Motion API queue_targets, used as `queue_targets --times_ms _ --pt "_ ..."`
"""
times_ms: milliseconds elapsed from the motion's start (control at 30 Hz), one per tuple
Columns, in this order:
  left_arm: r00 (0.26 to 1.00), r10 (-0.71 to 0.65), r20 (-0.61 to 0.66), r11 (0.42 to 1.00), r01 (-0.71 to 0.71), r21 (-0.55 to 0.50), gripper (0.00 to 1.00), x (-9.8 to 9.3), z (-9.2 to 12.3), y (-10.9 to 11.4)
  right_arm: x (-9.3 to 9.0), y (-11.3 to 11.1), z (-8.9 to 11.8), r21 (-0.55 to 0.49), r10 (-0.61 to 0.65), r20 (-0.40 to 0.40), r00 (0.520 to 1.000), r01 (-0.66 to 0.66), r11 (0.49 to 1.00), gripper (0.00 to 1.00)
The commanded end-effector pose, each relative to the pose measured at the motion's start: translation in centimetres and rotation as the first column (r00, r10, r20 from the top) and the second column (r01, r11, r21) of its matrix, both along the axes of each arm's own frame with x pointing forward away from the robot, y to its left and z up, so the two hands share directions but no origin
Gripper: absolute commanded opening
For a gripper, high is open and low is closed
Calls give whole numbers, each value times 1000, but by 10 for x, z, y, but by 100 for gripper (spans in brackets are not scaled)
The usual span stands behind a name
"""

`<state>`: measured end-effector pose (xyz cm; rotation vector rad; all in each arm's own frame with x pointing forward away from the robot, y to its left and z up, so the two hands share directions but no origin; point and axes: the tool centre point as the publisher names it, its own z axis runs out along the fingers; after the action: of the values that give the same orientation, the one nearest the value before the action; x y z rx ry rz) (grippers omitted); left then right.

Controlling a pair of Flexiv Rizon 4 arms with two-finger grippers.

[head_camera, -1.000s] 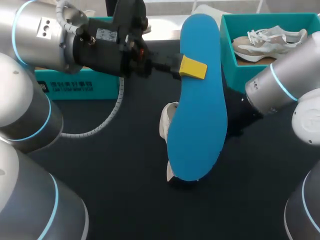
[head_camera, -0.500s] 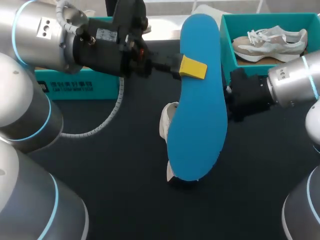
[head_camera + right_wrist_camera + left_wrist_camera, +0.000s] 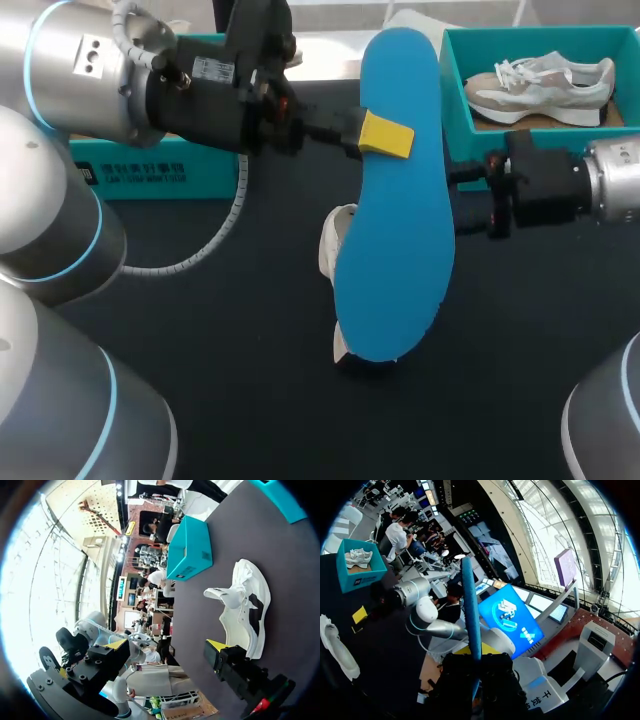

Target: Take the shoe out of the shoebox, open the shoe tongue, remove and reinsert the insole, then place the shoe into the shoebox

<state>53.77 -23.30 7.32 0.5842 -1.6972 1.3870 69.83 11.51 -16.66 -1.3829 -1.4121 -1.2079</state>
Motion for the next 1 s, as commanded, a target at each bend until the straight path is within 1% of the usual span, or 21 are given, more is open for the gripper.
queue_targets --times_ms 33,467,533,600,633,667,700,733,767,800,833,933,967,1000 --pt "1000 1 0 1000 -1 -1 0 -1 -2 0 1 -3 13 11 -37 11 999 36 999 100" --pt "1000 1 0 1000 -1 -1 0 -1 -2 0 1 -3 13 11 -37 11 999 36 999 100" --pt "979 17 203 998 -5 -57 0 2 -10 -1 1 -3 13 11 -37 11 999 36 999 100" --pt "935 52 351 983 14 -184 0 4 -16 1 1 -3 13 11 -37 11 999 36 999 100" --pt "918 60 393 976 29 -215 0 4 -17 2 1 -3 13 11 -37 11 999 36 999 100" --pt "857 86 509 954 77 -291 0 6 -22 5 1 -3 13 11 -37 11 999 36 999 100" --pt "852 114 510 943 69 -326 0 9 -25 6 1 -3 13 11 -37 11 999 36 999 100" --pt "827 158 539 923 71 -378 0 12 -26 7 1 -3 13 11 -37 11 999 36 999 100" --pt "806 180 564 912 78 -402 0 15 -27 8 1 -3 13 11 -37 11 999 36 999 100" --pt "767 196 611 901 105 -421 0 17 -29 9 1 -3 13 11 -37 11 999 36 999 100" --pt "730 212 650 897 118 -426 0 20 -31 9 1 -3 13 11 -37 11 999 36 999 100" --pt "656 231 719 898 142 -417 0 27 -32 9 1 -3 13 11 -37 11 999 36 999 100" --pt "652 215 727 906 146 -398 0 28 -31 10 1 -3 13 11 -37 11 999 36 999 100" --pt "632 220 743 903 157 -401 0 28 -28 12 1 -3 13 11 -37 11 999 36 999 100"
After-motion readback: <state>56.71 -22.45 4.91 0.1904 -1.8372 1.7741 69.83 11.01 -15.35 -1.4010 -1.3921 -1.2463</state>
